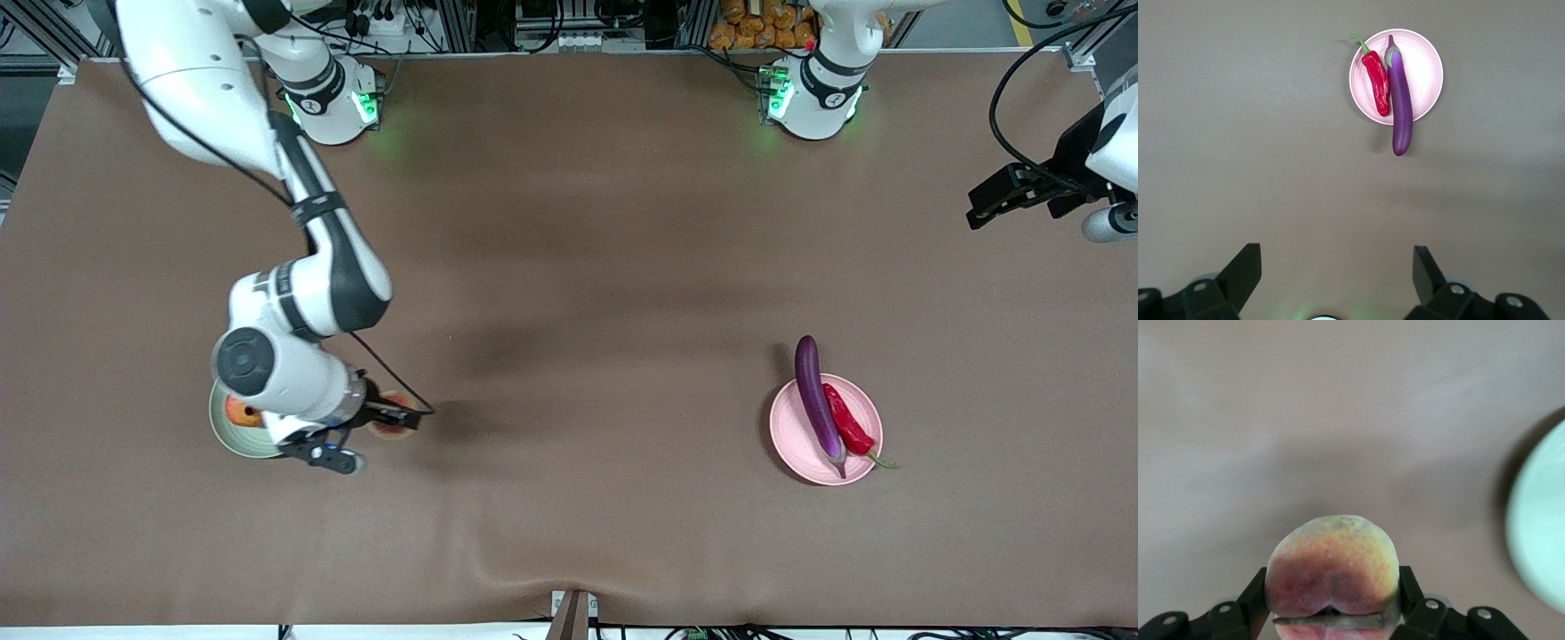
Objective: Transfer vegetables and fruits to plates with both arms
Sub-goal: 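Carry the peach with the right gripper and lower it onto the green plate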
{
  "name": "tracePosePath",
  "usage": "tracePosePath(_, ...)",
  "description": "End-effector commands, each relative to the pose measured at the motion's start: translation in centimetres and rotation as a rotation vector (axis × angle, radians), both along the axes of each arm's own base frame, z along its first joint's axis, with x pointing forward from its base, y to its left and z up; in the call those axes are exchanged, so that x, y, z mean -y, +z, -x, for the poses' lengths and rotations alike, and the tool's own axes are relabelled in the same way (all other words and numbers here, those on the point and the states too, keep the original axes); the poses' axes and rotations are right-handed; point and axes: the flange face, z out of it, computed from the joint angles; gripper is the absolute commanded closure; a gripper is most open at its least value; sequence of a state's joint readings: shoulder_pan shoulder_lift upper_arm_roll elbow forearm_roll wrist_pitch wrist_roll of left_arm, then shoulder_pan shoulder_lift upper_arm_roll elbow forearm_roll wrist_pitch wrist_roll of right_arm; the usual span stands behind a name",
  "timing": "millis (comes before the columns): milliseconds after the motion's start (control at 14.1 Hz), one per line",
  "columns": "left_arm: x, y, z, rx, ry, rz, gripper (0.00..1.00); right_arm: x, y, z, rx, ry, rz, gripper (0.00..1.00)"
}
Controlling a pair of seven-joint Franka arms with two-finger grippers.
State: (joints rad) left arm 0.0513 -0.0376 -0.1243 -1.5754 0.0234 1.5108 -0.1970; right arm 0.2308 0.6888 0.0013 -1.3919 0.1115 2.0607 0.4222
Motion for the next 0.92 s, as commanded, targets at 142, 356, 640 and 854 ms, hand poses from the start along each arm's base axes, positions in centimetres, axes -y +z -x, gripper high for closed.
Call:
tracePosePath(142, 0.1, 0.5, 1.1, -0.002, -0.018, 0.017, 0.00, 13.4, -4.0, 0.4, -0.061, 0.170, 0.011, 0.78)
tracePosePath(356, 0.1, 0.5, 1.1, -0.002, -0.018, 0.017, 0.00, 15.7, -6.6, 1.8, -0.111, 0.173, 0.004, 0.70)
tracePosePath(640, 0.1, 0.4, 1.1, -0.004, -0.018, 0.017, 0.00, 16.3, -6.7, 2.0, -0.120, 0.166, 0.000, 0.00)
tracePosePath(854, 0.1, 0.5, 1.0, -0.001, -0.019, 0.017, 0.00, 16.9, -2.6, 2.2, -0.113, 0.202, -0.009, 0.00)
